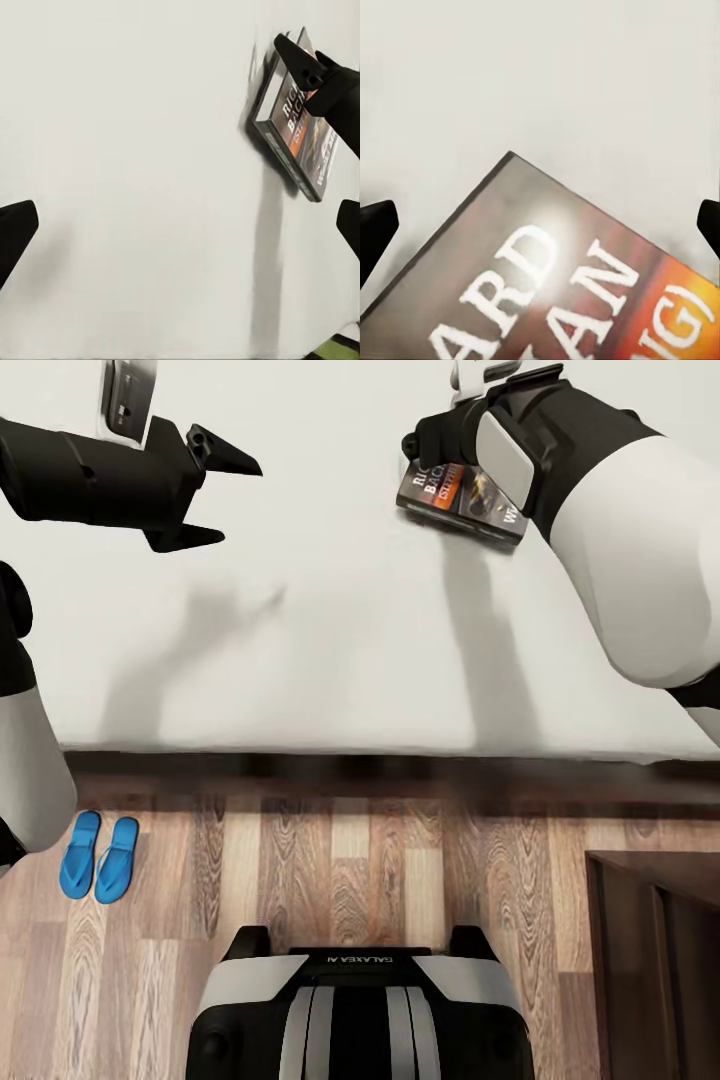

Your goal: In the bedroom, move the book from the bed onto either nightstand, and place the two sandals side by side next to the bed.

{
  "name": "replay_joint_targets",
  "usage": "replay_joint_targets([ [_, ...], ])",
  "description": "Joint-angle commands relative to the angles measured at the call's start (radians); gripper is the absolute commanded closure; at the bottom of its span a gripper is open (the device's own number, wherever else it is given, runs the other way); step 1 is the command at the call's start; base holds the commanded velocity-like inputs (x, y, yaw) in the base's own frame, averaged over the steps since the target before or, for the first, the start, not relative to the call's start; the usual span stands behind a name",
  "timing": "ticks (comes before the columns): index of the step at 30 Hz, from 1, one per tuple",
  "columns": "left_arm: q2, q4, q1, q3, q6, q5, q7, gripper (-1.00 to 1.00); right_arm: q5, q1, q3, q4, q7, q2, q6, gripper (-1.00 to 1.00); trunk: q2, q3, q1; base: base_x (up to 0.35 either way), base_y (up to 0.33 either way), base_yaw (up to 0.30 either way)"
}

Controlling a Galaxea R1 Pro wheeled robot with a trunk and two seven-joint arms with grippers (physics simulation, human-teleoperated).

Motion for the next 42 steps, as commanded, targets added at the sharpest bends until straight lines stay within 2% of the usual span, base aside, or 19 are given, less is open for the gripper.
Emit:
replay_joint_targets([
  [1,0.0,0.0,-0.001,0.0,0.004,0.008,0.01,-1.0,0.009,0.0,0.003,-0.001,0.005,0.0,0.008,-1.0,0.0,0.0,-0.001,-0.329,0.0,0.0],
  [15,0.0,0.0,0.0,0.001,0.004,0.008,0.01,-1.0,0.01,0.0,0.004,-0.002,0.005,0.0,0.015,-1.0,0.0,0.0,-0.001,-0.311,0.0,0.0],
  [34,-0.001,0.0,0.0,0.001,0.004,0.007,0.009,-1.0,0.011,-0.002,0.003,-0.004,0.005,-0.002,0.015,-1.0,0.0,0.0,-0.001,-0.049,0.0,0.0],
  [42,-0.001,0.0,0.0,0.001,0.004,0.008,0.009,-1.0,0.011,-0.003,0.003,-0.005,0.005,-0.002,0.015,-1.0,0.0,0.0,-0.001,-0.171,-0.022,0.0],
])
